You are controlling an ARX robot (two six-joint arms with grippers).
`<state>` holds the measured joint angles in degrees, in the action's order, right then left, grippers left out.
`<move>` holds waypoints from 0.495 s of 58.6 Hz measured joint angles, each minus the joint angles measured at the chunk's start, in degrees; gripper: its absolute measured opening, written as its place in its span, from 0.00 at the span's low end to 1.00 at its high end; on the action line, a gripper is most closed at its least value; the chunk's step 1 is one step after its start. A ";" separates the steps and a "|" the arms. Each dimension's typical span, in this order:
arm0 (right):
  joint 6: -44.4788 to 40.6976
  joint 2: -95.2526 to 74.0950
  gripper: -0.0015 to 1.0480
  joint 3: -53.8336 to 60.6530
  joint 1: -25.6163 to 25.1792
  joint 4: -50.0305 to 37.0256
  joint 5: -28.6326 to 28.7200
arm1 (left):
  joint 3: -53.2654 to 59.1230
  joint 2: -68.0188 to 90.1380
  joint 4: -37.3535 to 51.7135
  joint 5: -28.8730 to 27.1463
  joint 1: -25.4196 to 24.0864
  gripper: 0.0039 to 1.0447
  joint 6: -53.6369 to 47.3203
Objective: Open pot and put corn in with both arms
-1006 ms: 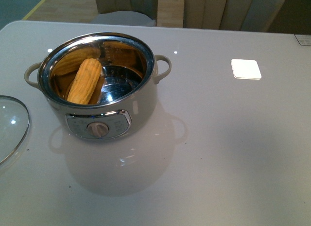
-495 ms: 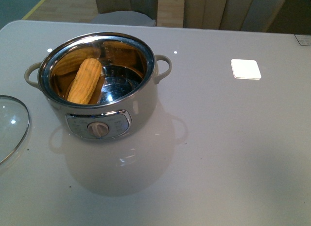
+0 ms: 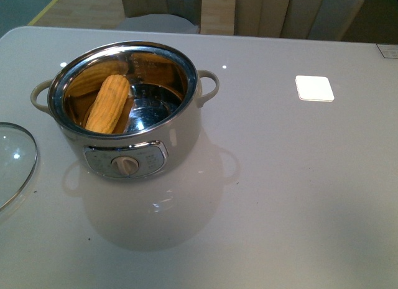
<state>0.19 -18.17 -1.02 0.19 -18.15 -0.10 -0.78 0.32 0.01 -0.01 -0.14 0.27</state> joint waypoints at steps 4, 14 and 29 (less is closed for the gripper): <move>0.00 1.55 0.02 0.00 0.00 1.44 0.00 | 0.00 0.00 0.00 0.00 0.00 0.94 0.00; 0.00 4.79 0.02 0.00 0.00 4.70 0.02 | 0.00 0.00 0.00 0.00 0.00 0.94 0.00; -0.02 11.28 0.02 0.00 0.00 12.39 0.04 | 0.00 0.00 0.00 0.00 0.00 0.94 0.02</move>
<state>0.16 -6.90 -1.02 0.19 -5.76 -0.05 -0.78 0.32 0.01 -0.01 -0.14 0.30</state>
